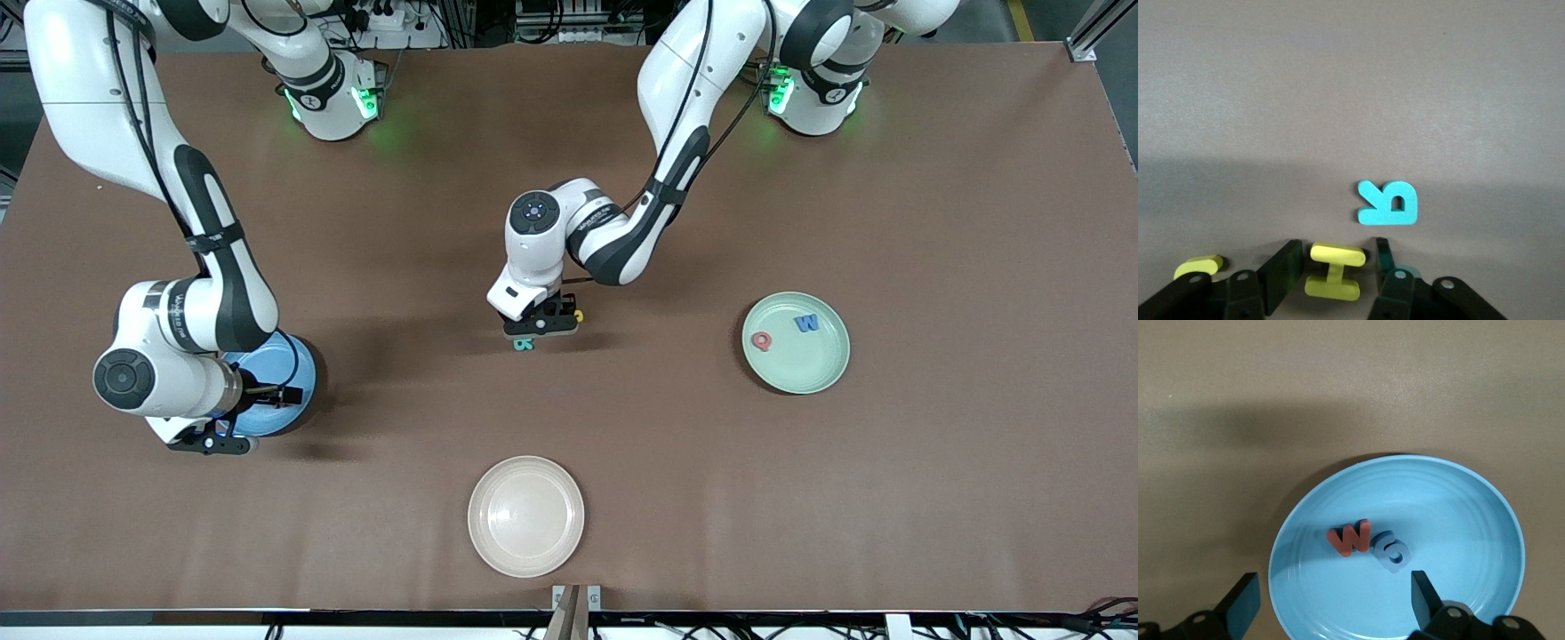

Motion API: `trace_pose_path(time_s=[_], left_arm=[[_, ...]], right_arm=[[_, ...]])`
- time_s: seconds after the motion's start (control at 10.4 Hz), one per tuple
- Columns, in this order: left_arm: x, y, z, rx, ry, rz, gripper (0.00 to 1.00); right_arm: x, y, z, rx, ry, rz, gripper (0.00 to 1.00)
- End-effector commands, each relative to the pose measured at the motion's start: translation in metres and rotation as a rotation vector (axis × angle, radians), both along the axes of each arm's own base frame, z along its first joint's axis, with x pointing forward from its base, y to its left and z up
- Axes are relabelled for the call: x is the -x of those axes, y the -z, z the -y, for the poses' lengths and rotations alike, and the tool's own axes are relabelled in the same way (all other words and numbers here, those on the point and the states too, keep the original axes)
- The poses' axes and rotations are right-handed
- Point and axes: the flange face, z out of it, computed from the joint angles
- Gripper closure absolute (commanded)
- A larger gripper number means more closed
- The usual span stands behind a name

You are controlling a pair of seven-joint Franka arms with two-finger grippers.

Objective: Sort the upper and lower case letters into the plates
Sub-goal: 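Grasp the yellow H with the left gripper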

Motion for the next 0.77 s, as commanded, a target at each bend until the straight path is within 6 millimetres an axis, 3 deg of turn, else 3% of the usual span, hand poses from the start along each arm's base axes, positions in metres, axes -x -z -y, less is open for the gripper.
trace_pose_path(time_s=[0.0,0.29,0.38,0.67], left_arm=[[0.008,0.009,0.007,-0.017,0.006,-0.001,0.64],[0.008,0.012,0.005,-0.02,0.004,-0.007,0.83],[0.007,0.013,0.004,-0.022,0.004,-0.008,0.83],[-0.001,0.005,-0.005,-0.036,-0.033,-0.056,0.87]], right_arm=[[0.005,-0.014,-0.004,-0.001,-0.003,0.002,0.0],[0.004,-0.023,-0.015,-0.015,-0.011,0.015,0.0],[0.003,-0.026,-0.018,-0.017,-0.012,0.019,0.0],[0.004,-0.033,-0.051,-0.017,-0.022,0.026,0.0]])
